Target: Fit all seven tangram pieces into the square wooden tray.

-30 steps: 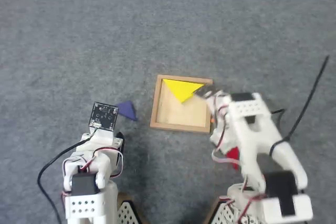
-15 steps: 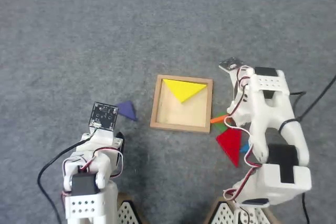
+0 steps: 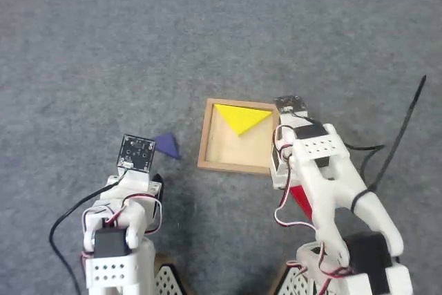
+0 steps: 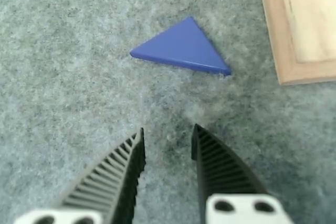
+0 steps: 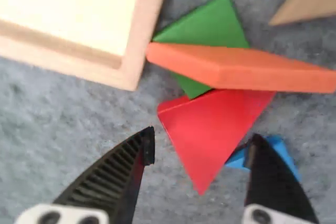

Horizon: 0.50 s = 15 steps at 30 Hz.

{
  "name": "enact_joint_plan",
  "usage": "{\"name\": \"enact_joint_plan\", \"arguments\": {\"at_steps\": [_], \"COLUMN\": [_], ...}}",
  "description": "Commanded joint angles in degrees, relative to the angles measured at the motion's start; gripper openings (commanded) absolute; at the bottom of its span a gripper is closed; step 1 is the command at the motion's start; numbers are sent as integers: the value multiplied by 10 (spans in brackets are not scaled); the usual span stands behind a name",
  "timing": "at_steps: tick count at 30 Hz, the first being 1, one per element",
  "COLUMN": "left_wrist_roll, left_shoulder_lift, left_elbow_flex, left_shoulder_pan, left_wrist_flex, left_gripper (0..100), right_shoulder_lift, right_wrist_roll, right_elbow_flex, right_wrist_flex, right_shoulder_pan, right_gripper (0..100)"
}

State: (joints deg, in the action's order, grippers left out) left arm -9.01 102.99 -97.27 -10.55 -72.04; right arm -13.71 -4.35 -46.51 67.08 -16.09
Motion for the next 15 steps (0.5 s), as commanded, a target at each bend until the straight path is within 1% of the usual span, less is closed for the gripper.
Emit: {"name": "enact_joint_plan", "arguments": {"at_steps": [1,5,10,15], "left_wrist_roll": [5,5,5,5], "left_shoulder_lift": [11,11,11,11], "left_elbow_flex": [8,8,8,8], "left_shoulder_pan": [-4,-4,-4,-4], "left_wrist_flex": [-3,-3,-3,-3], "left_gripper": [141,141,141,141], "right_shoulder_lift": [0,51,97,123], "right_wrist_roll": [-35,-42,-46,-95], "right_elbow_flex": [4,4,17,33], "right_wrist_flex": [-24,-63,-86,-94], "right_shoulder_pan": [-6,-6,-4,11], "right_gripper": [316,316,317,316]}}
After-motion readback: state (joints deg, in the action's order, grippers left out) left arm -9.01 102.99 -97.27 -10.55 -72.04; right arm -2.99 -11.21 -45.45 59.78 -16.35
